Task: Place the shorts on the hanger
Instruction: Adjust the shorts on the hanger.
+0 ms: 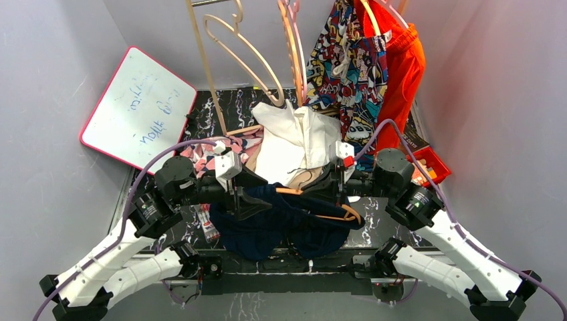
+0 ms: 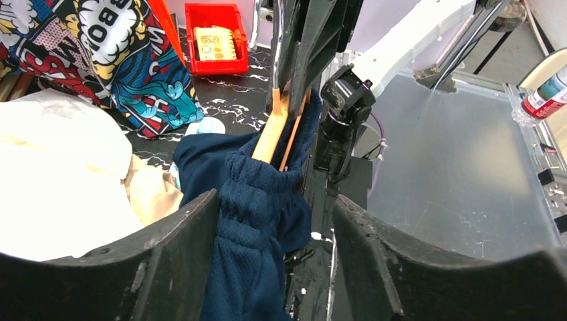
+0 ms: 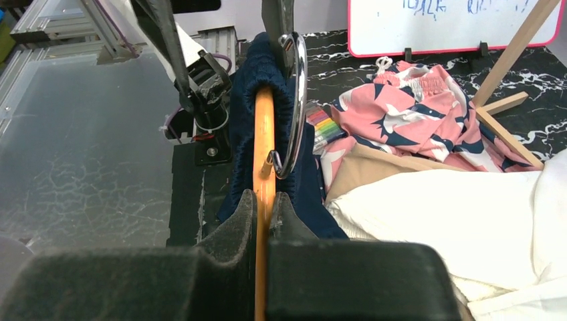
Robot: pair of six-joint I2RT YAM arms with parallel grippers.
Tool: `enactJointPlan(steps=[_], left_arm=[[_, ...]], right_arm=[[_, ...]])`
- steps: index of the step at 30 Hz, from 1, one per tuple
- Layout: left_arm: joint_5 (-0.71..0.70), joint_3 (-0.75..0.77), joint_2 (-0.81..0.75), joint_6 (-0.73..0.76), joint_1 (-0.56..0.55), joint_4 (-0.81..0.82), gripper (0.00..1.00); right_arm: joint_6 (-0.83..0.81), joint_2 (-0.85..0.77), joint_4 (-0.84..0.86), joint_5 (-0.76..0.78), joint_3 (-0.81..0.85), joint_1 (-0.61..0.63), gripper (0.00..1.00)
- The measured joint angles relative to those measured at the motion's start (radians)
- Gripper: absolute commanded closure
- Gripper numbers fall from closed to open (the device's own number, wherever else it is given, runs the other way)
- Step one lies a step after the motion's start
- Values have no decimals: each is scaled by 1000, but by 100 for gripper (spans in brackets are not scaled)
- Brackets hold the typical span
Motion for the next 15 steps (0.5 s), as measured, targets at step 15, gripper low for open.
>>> enactJointPlan(steps=[15], left_arm=[[-13,120,93,95,0,24,22]], right_arm=[[-16,10,-52,37,-9,-3,100]])
